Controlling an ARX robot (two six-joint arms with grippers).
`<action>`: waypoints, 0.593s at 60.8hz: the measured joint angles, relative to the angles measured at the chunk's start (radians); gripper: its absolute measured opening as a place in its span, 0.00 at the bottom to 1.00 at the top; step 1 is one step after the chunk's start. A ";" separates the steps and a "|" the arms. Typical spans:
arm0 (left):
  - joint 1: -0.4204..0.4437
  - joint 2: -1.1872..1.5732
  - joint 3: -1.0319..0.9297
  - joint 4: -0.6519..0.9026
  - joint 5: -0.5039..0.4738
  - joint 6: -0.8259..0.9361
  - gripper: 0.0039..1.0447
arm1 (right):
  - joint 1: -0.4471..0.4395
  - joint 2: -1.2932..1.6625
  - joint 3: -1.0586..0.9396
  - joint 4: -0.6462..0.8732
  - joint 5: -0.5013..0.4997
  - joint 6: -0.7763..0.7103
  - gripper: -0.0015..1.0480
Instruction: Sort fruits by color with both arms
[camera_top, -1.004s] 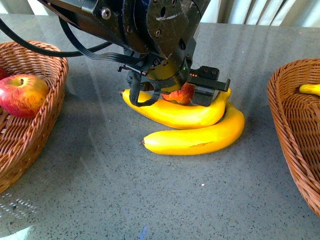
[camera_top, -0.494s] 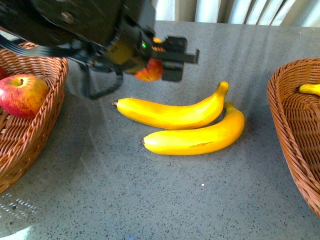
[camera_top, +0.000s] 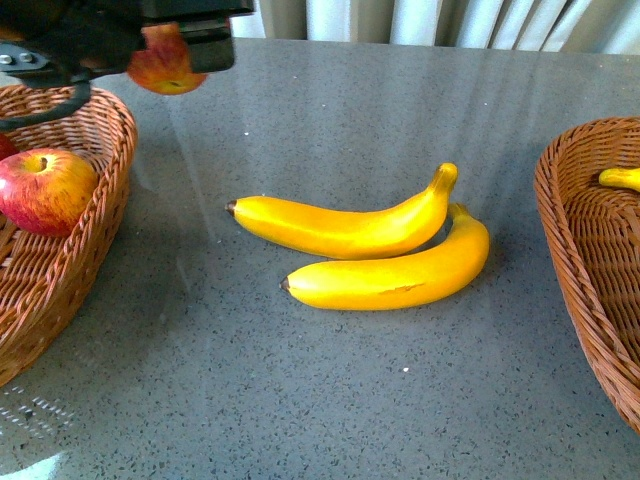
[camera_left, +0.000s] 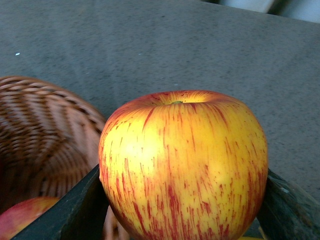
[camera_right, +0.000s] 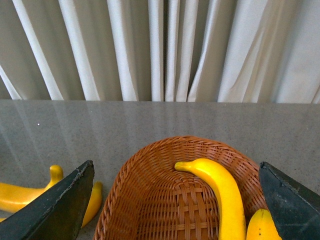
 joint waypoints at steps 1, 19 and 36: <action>0.006 -0.006 -0.007 0.000 0.000 0.000 0.67 | 0.000 0.000 0.000 0.000 0.000 0.000 0.91; 0.093 -0.064 -0.129 0.006 0.023 -0.010 0.80 | 0.000 0.000 0.000 0.000 0.000 0.000 0.91; 0.101 -0.077 -0.132 0.019 0.033 -0.043 0.91 | 0.000 0.000 0.000 0.000 0.000 0.000 0.91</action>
